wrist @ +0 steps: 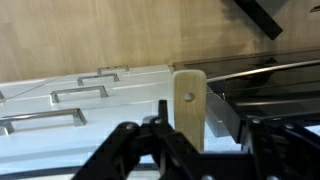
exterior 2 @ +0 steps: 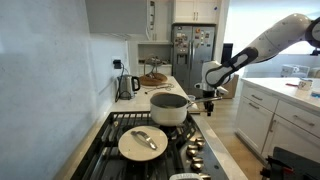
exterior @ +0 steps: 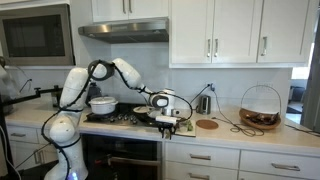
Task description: Pick up the wooden spatula from the chopping board and use it to stir the contents in the pot, place the spatula back on the chopping board
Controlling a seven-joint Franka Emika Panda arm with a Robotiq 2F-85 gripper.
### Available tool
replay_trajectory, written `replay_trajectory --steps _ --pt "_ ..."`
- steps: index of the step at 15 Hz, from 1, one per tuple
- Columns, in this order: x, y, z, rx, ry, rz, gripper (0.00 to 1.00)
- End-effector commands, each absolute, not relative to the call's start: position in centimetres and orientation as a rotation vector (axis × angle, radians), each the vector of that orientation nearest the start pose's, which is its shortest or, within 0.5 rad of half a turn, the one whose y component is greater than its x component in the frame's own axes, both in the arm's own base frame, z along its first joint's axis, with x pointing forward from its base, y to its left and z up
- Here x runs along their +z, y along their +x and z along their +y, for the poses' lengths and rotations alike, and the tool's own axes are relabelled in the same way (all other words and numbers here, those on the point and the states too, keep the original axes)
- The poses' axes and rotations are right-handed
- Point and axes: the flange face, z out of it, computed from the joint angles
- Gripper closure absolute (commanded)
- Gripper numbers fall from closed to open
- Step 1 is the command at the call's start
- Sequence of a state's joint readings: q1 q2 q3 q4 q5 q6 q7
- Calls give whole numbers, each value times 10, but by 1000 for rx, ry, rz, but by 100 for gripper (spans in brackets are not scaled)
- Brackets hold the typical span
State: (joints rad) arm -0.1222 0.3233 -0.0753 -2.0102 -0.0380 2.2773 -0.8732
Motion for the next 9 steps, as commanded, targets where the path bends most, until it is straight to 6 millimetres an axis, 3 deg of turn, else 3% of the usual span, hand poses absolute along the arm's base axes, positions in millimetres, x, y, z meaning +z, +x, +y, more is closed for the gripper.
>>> replay_trajectory --steps 1,2,5,9 --pt "295 589 -110 98 -2975 -1084 58" --pt "295 589 -108 96 -2974 -1088 61" --pt "296 590 -105 93 -2972 -1094 59" --pt "297 590 -106 89 -2974 -1091 85"
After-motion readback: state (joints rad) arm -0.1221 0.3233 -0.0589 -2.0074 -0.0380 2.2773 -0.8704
